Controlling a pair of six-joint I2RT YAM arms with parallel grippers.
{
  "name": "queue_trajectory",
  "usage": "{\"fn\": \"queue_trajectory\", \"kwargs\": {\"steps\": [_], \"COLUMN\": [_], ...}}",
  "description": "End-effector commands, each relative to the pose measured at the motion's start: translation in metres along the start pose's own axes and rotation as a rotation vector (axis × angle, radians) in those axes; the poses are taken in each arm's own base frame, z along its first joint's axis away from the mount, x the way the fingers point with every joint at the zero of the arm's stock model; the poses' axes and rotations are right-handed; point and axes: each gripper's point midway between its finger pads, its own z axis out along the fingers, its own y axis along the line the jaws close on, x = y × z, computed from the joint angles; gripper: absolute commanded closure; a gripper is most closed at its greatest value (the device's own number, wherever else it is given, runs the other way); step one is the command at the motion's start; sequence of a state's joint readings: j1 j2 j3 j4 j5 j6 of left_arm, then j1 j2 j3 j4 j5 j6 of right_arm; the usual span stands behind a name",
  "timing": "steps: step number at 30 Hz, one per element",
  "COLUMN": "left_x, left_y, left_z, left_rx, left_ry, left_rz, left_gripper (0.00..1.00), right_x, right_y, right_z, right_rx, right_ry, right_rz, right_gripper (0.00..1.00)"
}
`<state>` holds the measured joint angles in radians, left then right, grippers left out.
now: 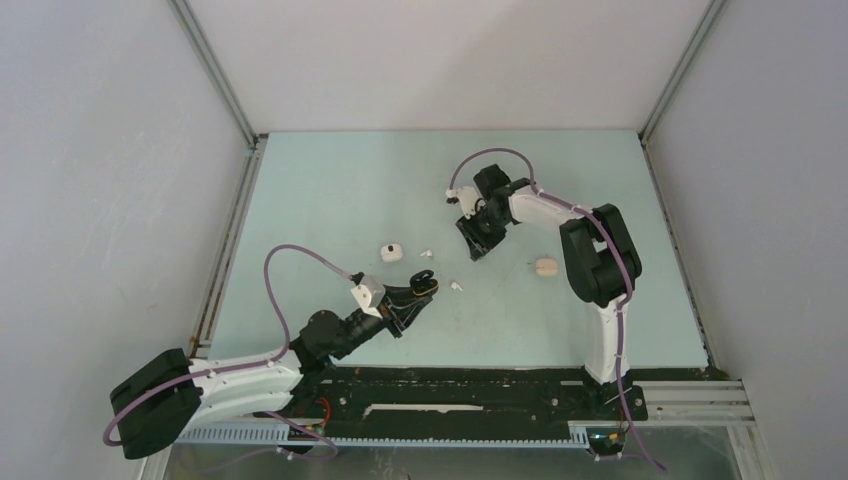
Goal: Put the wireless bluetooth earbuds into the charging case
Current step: Pick up the left earbud from the center of the board.
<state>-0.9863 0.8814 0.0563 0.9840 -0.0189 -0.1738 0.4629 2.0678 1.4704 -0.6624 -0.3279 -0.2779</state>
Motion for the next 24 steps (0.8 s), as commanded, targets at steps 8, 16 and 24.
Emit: {"fn": "queue_trajectory", "kwargs": {"steps": [8, 16, 24], "left_x": [-0.025, -0.025, -0.023], "left_y": [-0.007, -0.007, -0.007], "left_z": [0.010, 0.010, 0.009], "left_rx": [0.028, 0.029, 0.029], "left_ry": [-0.072, -0.076, -0.073], "left_rz": [0.027, 0.023, 0.023], "left_gripper": [1.00, 1.00, 1.00], "right_x": [0.031, 0.034, 0.034], "right_y": [-0.008, 0.000, 0.003], "right_z": [0.000, 0.011, 0.015], "right_rx": [0.013, -0.005, -0.019], "right_ry": [0.093, 0.113, 0.124], "right_rz": [-0.018, -0.049, -0.103], "right_gripper": [0.67, 0.67, 0.68]}}
